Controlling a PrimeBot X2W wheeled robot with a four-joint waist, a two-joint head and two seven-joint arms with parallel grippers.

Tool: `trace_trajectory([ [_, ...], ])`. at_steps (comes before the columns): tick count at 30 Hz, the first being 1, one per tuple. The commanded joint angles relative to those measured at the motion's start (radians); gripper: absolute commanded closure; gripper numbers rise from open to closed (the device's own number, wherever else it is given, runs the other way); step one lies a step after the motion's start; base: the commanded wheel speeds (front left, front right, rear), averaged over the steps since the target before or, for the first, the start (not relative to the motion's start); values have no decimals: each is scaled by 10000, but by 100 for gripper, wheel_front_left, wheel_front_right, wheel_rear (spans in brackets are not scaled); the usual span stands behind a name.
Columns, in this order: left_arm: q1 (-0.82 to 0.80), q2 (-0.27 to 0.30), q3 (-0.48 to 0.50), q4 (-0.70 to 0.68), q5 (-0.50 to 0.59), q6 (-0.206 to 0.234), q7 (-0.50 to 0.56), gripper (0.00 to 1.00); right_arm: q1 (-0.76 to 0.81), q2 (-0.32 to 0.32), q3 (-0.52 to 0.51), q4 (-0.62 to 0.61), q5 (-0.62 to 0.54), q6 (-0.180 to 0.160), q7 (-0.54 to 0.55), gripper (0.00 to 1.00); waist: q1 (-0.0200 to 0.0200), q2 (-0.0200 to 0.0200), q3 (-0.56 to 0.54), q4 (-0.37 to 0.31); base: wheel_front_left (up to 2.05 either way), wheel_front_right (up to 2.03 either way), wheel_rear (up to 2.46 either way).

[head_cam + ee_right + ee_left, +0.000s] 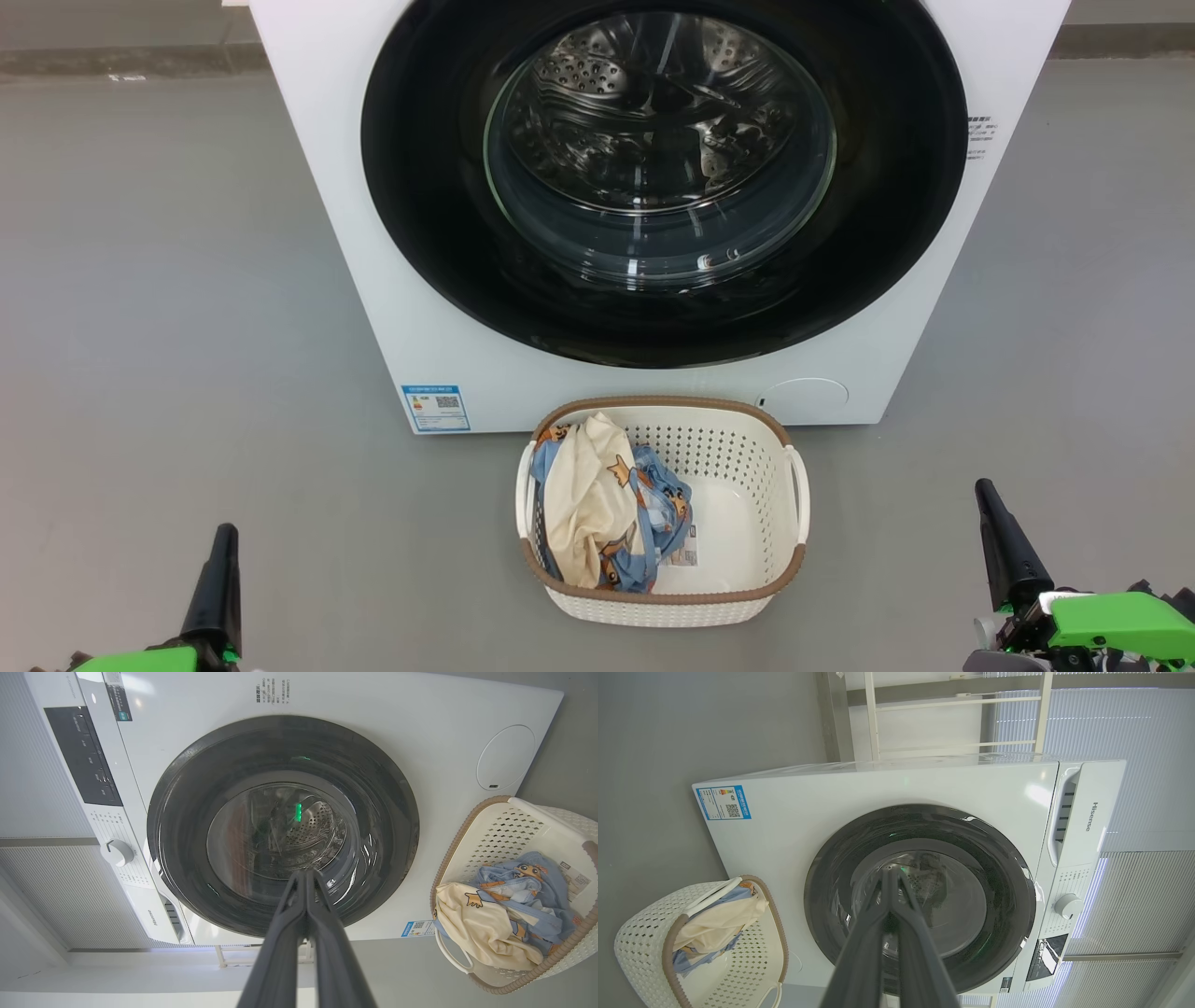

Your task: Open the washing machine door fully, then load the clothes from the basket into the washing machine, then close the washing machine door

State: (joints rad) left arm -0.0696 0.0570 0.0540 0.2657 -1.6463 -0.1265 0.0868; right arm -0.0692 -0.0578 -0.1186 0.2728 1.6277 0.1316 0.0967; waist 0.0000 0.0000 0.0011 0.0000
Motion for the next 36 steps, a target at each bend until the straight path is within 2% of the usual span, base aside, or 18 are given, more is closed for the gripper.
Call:
trace_trajectory([
  [1, -415, 128, 338, -175, 157, -42, 55, 100, -431, -16, 162, -241, -94, -9, 71, 100, 0, 0, 0, 0, 0, 0, 0],
  [36, -422, 75, 411, -171, 219, -42, 113, 100, -435, 12, 122, -239, -128, -9, 103, 100, 0, 0, 0, 0, 0, 0, 0],
])
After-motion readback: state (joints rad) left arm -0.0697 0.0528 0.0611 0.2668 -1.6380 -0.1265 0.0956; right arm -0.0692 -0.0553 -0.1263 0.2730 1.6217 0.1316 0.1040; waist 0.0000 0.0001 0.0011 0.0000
